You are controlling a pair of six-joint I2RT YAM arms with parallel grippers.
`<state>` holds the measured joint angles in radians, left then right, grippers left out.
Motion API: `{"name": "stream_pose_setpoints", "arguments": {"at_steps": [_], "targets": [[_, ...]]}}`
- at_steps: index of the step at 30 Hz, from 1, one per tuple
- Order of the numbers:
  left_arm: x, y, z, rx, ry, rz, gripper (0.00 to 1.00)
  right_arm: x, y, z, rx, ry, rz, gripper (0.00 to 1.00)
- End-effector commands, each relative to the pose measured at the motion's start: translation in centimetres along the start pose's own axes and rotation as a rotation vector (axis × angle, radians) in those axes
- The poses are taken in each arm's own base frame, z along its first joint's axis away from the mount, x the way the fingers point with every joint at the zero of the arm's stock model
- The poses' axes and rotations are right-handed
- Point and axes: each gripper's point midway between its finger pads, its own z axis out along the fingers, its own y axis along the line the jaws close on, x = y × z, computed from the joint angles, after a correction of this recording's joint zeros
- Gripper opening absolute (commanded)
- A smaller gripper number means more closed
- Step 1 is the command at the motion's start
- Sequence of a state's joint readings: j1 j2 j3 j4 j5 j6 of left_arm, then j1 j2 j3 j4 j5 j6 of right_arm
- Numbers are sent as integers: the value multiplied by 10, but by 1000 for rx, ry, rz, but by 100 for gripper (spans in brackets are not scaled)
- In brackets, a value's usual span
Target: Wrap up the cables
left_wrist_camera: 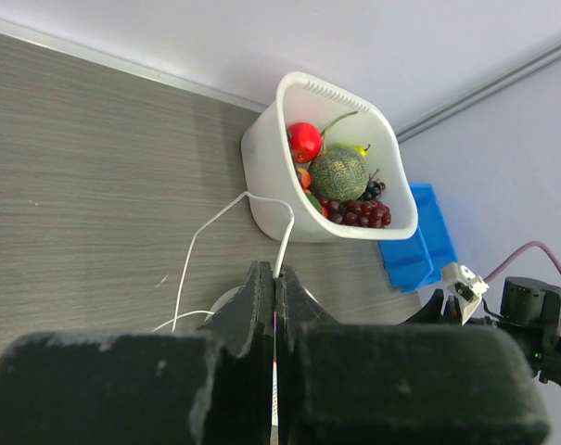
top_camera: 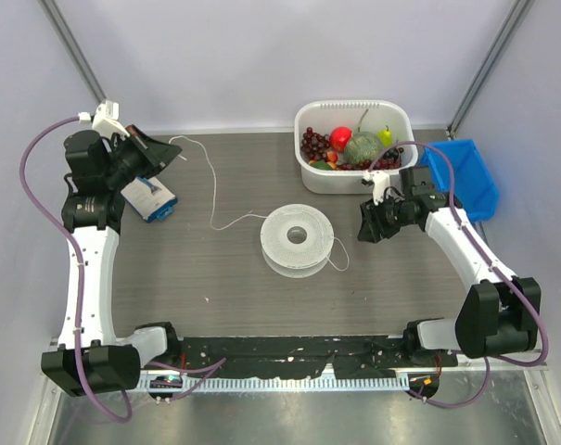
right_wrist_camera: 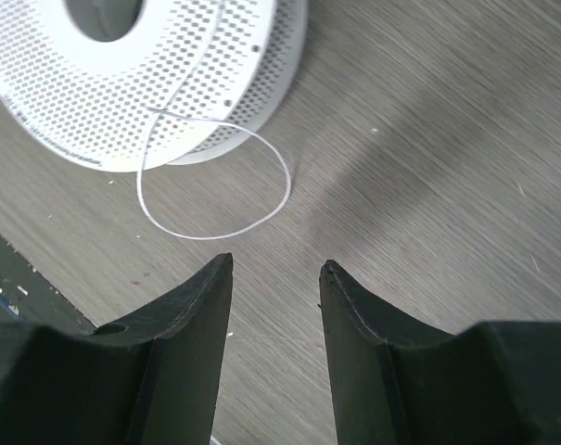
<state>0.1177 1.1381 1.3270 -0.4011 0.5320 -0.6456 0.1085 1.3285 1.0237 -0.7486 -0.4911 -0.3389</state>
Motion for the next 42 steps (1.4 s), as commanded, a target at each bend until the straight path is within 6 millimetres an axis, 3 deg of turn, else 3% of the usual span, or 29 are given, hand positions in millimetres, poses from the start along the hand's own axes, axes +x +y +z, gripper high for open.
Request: {"name": "stream_pose_setpoints", "arguments": {"at_steps": [1, 8, 16, 33, 42], "targets": [[-3, -6, 0, 28, -14, 30, 0, -28, 20, -1, -137, -156, -238, 48], [-2, -8, 0, 36, -12, 35, 0, -42, 39, 6, -224, -226, -409, 48], [1, -8, 3, 41, -6, 25, 0, -29, 75, 35, -287, -165, -563, 48], [4, -5, 4, 38, 0, 27, 0, -28, 69, 72, -254, -147, -590, 42], [4, -4, 5, 35, 0, 30, 0, -29, 62, 82, -211, -140, -570, 29]]}}
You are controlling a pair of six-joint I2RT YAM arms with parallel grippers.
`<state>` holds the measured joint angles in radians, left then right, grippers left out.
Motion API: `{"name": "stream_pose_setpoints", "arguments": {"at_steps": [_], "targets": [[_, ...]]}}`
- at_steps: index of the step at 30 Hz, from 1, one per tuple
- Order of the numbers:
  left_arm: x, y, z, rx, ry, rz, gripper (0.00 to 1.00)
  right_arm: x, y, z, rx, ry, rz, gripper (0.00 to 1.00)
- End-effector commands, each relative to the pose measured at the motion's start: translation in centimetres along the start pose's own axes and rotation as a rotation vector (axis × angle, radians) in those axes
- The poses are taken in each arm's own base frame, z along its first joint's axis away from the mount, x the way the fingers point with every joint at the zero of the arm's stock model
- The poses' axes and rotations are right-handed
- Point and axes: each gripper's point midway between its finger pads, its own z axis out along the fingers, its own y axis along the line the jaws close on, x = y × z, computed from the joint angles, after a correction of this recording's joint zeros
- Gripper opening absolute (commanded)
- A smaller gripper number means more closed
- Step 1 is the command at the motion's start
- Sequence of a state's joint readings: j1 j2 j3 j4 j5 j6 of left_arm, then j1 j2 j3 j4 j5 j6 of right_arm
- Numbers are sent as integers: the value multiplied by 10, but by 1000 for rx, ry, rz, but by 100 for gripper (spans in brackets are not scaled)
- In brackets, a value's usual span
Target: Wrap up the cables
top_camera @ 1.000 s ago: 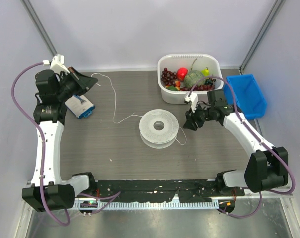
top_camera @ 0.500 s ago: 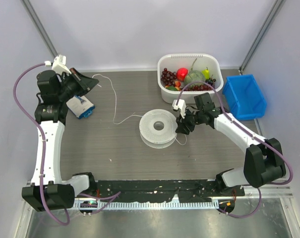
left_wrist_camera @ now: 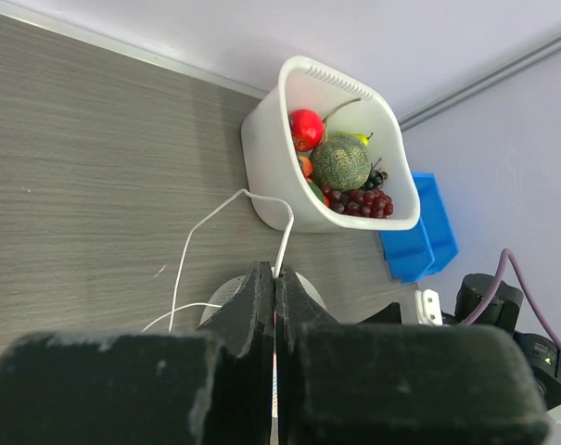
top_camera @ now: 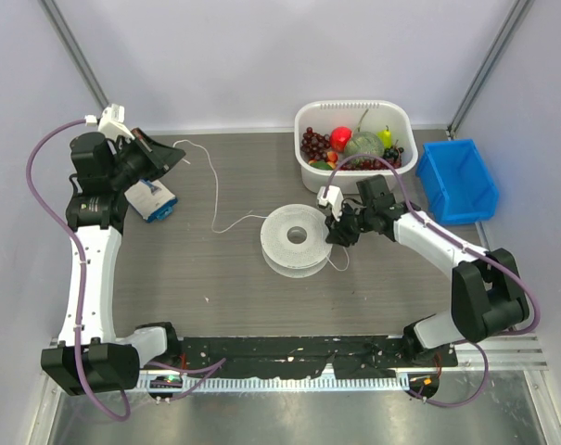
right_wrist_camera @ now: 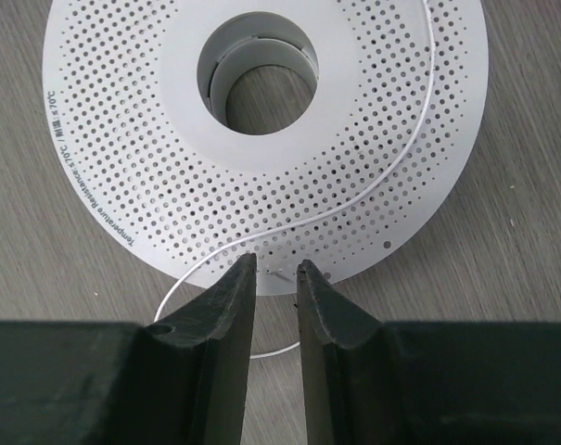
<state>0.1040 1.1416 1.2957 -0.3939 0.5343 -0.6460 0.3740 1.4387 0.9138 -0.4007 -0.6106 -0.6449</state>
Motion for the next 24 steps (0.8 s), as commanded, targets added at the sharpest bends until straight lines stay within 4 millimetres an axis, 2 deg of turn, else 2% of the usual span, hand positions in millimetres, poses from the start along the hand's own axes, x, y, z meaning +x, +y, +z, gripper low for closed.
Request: {"name": "stream_pose_setpoints", "arguments": {"at_steps": [1, 3, 6, 8, 9, 10, 11, 12, 13, 14, 15, 16, 17, 18, 19, 20, 22, 23, 24], "targets": [[-8, -8, -1, 33, -29, 42, 0, -3, -9, 5, 43, -10, -14, 24], [-7, -8, -1, 32, -27, 44, 0, 0, -12, 4, 62, 5, -6, 12], [-5, -6, -2, 26, -21, 58, 0, -3, -14, -3, 87, 22, 22, 1], [-4, -3, -5, 4, -22, 75, 0, -11, -19, -15, 128, 19, 42, 1], [-2, 0, -6, -7, -19, 85, 0, -23, -23, -24, 155, -8, 43, 1], [0, 3, -6, -25, -14, 94, 0, -26, -31, -33, 186, -17, 66, 1], [2, 9, -7, -48, -3, 99, 0, -40, -38, -46, 227, -54, 97, 1], [5, 15, -7, -75, 10, 104, 0, -43, -49, -61, 270, -75, 159, 1], [7, 22, -7, -110, 20, 108, 0, -57, -62, -77, 319, -108, 170, 1], [9, 30, -7, -139, 33, 113, 0, -58, -73, -92, 371, -122, 243, 1], [11, 38, -7, -174, 46, 114, 0, -74, -91, -114, 460, -151, 256, 1], [10, 48, -8, -213, 49, 104, 0, -73, -103, -131, 515, -156, 304, 1], [11, 59, -9, -249, 64, 91, 0, -94, -118, -159, 601, -199, 295, 1], [12, 70, -11, -285, 78, 78, 0, -91, -131, -182, 678, -203, 332, 1], [13, 83, -12, -330, 94, 68, 0, -110, -145, -216, 760, -255, 321, 1], [14, 96, -14, -377, 115, 67, 0, -117, -153, -237, 832, -277, 330, 1], [17, 124, -20, -477, 144, 85, 0, -152, -164, -292, 964, -371, 298, 1], [19, 137, -25, -517, 160, 87, 0, -151, -174, -322, 1049, -396, 307, 1], [22, 149, -28, -551, 178, 87, 0, -162, -177, -344, 1110, -428, 298, 1]]}}
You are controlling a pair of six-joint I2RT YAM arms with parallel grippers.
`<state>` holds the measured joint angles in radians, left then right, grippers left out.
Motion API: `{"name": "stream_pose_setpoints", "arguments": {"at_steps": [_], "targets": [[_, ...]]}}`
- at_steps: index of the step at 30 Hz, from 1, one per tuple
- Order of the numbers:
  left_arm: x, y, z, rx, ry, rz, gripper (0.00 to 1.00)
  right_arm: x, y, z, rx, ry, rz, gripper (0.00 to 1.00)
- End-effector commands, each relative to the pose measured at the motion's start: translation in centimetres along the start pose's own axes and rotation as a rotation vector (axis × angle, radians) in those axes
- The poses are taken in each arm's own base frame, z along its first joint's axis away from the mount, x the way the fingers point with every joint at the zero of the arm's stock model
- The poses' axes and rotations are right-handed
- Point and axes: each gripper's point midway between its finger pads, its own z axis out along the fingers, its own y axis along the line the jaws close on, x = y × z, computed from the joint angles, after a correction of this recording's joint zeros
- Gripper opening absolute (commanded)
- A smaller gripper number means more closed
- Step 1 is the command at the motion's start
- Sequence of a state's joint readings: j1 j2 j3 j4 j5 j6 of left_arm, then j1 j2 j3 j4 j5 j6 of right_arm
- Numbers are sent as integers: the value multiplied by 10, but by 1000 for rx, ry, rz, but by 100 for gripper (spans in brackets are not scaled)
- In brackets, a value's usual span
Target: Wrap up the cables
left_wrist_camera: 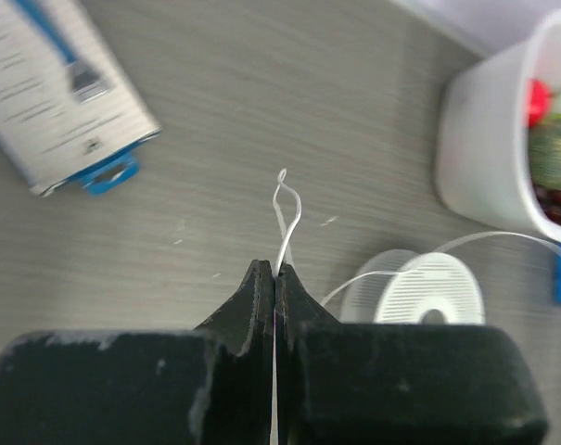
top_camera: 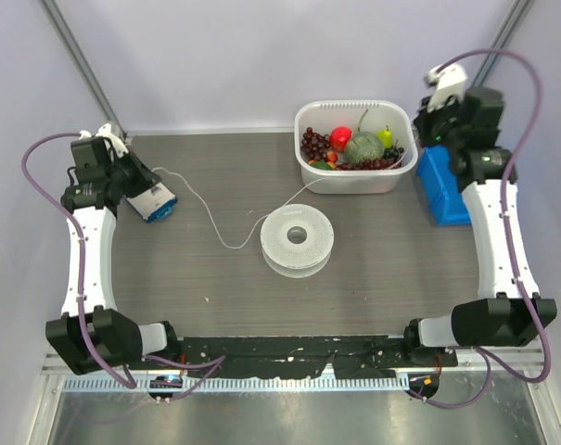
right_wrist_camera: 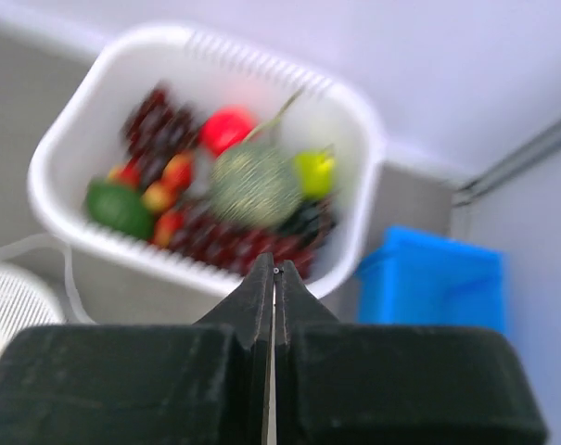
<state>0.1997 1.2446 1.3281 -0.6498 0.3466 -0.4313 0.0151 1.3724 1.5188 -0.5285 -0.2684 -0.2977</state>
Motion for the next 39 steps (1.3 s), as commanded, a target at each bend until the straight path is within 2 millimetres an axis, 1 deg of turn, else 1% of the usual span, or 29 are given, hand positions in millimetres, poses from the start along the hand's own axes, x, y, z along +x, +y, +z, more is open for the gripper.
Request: {"name": "stream_pose_setpoints", "arguments": {"at_steps": [1, 2, 3, 4, 5, 6, 7, 8, 9, 10, 13, 14, 15, 16, 17, 20, 22, 24, 25, 27, 28, 30, 31, 32, 34, 36, 37, 38, 39], "targets": [[12, 62, -3, -216, 78, 51, 0, -89, -74, -66, 318, -224, 42, 1], [19, 73, -1, -236, 108, 48, 0, -103, -85, -78, 369, -259, 37, 1], [25, 84, -1, -256, 139, 55, 0, -111, -96, -84, 417, -283, 29, 1], [32, 92, -1, -269, 173, 76, 0, -126, -103, -94, 448, -326, 19, 1], [39, 99, -1, -275, 214, 101, 0, -130, -110, -96, 477, -332, 9, 1], [50, 106, -2, -283, 267, 127, 0, -142, -113, -103, 491, -366, -4, 1], [59, 114, -4, -280, 321, 173, 0, -142, -124, -104, 545, -357, -3, 1], [69, 119, -6, -282, 373, 183, 0, -154, -128, -114, 569, -391, -11, 1], [78, 127, -10, -276, 429, 243, 0, -162, -134, -118, 593, -405, -19, 1], [89, 133, -15, -269, 492, 277, 0, -167, -138, -118, 609, -415, -28, 1], [110, 158, -28, -276, 617, 368, 0, -184, -149, -129, 664, -455, -45, 0], [116, 167, -33, -285, 652, 396, 0, -186, -152, -128, 673, -458, -53, 1], [121, 176, -37, -299, 679, 414, 0, -193, -153, -134, 688, -475, -59, 1], [125, 183, -40, -309, 703, 442, 0, -195, -156, -134, 699, -479, -65, 1], [128, 192, -43, -330, 726, 475, 0, -199, -157, -138, 708, -491, -72, 1], [135, 216, -47, -402, 758, 562, 0, -207, -161, -141, 735, -508, -90, 1], [135, 232, -50, -460, 772, 623, 0, -211, -165, -145, 759, -524, -98, 1], [138, 240, -52, -473, 784, 659, 0, -213, -168, -146, 774, -533, -101, 1], [141, 242, -53, -464, 793, 666, 0, -215, -169, -148, 782, -543, -103, 1], [143, 245, -55, -451, 795, 682, 0, -219, -169, -153, 786, -559, -95, 1], [143, 245, -57, -445, 797, 685, 0, -224, -166, -158, 777, -579, -91, 1], [143, 243, -62, -424, 795, 700, 0, -227, -158, -164, 749, -598, -85, 1], [142, 243, -64, -422, 789, 703, 0, -230, -155, -170, 744, -612, -83, 1], [140, 241, -67, -421, 779, 711, 0, -230, -153, -170, 736, -617, -84, 0], [137, 240, -70, -421, 764, 731, 0, -235, -151, -179, 742, -642, -87, 1], [136, 242, -73, -435, 756, 758, 0, -240, -155, -187, 780, -660, -95, 1], [137, 244, -74, -442, 759, 780, 0, -241, -159, -187, 801, -658, -98, 1], [140, 247, -76, -445, 770, 805, 0, -245, -161, -192, 815, -669, -98, 1], [140, 251, -76, -450, 766, 823, 0, -243, -165, -189, 830, -659, -96, 1]]}}
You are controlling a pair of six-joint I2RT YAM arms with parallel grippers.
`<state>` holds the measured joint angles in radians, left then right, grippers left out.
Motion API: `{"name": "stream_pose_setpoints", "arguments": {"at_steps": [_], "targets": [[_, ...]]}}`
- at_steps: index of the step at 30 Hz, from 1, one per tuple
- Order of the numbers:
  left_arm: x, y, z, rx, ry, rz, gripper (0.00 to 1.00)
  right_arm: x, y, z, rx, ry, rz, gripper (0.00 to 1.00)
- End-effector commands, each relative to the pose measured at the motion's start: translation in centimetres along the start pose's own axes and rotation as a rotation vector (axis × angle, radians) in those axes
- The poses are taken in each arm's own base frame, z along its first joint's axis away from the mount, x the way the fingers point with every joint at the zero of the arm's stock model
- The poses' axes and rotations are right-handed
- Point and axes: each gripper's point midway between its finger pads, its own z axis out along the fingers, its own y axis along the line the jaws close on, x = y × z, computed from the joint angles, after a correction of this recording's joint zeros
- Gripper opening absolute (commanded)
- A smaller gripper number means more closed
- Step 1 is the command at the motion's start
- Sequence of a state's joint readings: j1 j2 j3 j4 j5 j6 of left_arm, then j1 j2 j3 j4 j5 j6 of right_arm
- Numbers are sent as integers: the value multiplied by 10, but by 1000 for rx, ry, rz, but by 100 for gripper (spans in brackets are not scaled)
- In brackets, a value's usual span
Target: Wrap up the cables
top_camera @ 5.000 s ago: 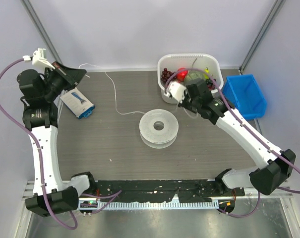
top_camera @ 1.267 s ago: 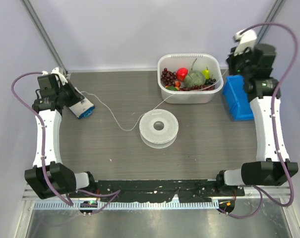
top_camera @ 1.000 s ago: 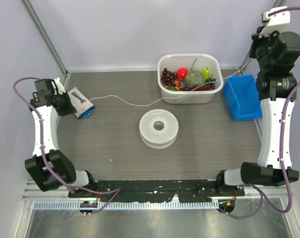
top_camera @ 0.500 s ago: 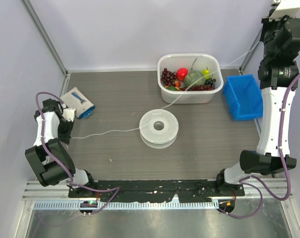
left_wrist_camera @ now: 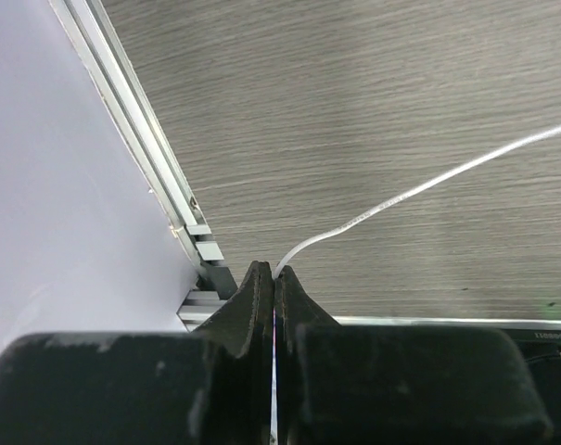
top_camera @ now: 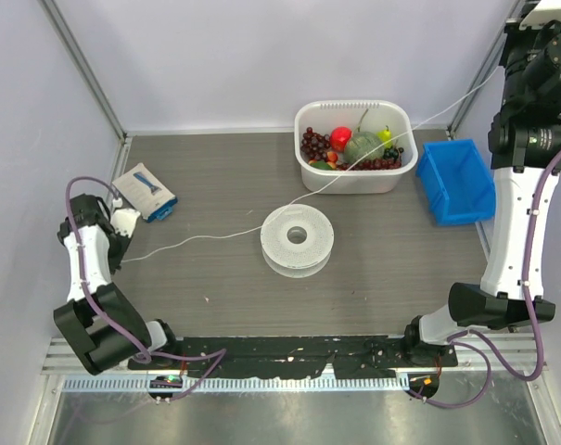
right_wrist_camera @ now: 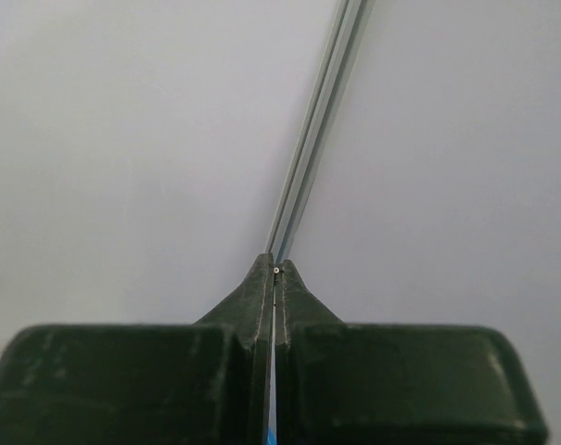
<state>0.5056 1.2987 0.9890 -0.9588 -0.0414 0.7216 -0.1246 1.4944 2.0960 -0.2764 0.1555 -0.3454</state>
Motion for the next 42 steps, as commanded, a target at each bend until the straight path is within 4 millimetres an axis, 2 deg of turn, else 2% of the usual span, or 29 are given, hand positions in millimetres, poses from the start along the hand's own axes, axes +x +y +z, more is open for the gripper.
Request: {"name": "stream_pose_setpoints", "arguments": {"at_steps": [1, 10, 19, 31, 42], "targets": [[10, 9, 5, -53, -15, 100, 0, -53, -32, -10, 112, -140, 7, 0], [28, 17, 24, -99, -22, 210, 0, -29, -39, 11, 173, -123, -75, 1], [37, 30, 33, -101, -1, 201, 0, -10, -55, 28, 215, -110, -135, 1], [52, 45, 52, -96, 36, 181, 0, -3, -89, 29, 264, -108, -183, 1], [59, 55, 60, -83, 57, 139, 0, -1, -91, 27, 245, -105, -181, 1]]}}
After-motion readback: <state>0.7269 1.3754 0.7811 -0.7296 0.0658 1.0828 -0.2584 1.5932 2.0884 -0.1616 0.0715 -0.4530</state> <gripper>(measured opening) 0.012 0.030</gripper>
